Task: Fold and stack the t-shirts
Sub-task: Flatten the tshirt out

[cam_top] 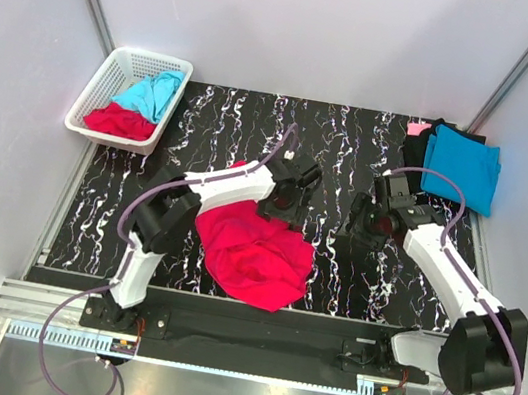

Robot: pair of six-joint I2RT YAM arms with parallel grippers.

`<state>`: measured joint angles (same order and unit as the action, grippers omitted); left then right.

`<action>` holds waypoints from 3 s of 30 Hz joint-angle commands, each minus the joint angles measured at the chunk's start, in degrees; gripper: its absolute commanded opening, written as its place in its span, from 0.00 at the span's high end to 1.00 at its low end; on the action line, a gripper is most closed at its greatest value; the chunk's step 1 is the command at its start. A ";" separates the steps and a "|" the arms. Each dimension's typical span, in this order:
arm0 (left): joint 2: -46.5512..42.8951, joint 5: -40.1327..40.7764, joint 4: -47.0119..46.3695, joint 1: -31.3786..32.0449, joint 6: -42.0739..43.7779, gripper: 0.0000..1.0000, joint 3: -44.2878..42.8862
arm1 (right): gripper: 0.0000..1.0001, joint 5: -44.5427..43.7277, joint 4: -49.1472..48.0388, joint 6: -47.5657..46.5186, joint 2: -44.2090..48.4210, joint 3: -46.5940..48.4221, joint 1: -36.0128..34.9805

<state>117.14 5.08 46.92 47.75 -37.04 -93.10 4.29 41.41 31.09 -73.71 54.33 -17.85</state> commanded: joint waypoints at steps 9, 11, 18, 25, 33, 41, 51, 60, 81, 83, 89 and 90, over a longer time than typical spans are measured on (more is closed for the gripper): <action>7.66 1.68 -1.39 -2.04 -2.86 0.45 -10.08 | 0.34 0.45 1.39 2.40 7.97 -3.61 -0.87; 8.28 2.39 -1.30 -2.04 -3.21 0.53 -10.17 | 0.34 0.10 1.92 2.57 8.41 -3.26 -0.87; 6.96 5.29 0.46 -1.96 -4.89 0.71 -8.51 | 0.34 -0.52 2.89 1.87 8.41 -2.03 -0.87; 2.92 10.20 2.48 -2.13 -4.71 1.00 -5.96 | 0.34 -0.34 2.45 1.69 7.27 -2.38 -0.96; -6.65 16.97 5.99 -2.22 -3.66 1.00 -5.78 | 0.35 0.62 1.31 2.39 7.62 -3.70 -1.14; -20.35 27.60 11.96 -4.59 -6.46 1.00 -4.72 | 0.36 1.78 -0.71 2.39 4.19 -3.61 -3.68; -13.83 22.18 17.22 -7.67 4.08 1.00 -24.44 | 0.35 1.42 -1.42 0.82 -1.68 0.43 -4.13; -12.19 23.82 20.32 -7.67 -0.58 1.00 -30.13 | 0.37 5.37 -3.61 -4.28 -13.81 4.47 -7.90; -35.14 28.58 23.57 -7.67 -8.31 1.00 -11.49 | 0.49 12.75 -9.24 -8.86 -32.19 14.05 -11.16; -36.28 28.75 23.83 -7.67 -8.49 1.00 -10.79 | 0.51 13.37 -9.50 -8.85 -32.72 14.23 -11.86; -36.90 30.16 24.80 -7.67 -8.31 1.00 -11.49 | 0.77 14.51 -9.77 -7.98 -34.74 15.72 -13.79; -36.99 30.51 24.98 -7.67 -8.31 1.00 -11.49 | 0.85 14.51 -9.68 -7.80 -35.01 16.07 -13.97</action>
<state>83.02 32.51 72.16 40.18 -44.69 -103.48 17.04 32.56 22.98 -108.05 67.96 -30.96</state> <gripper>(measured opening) 0.007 0.192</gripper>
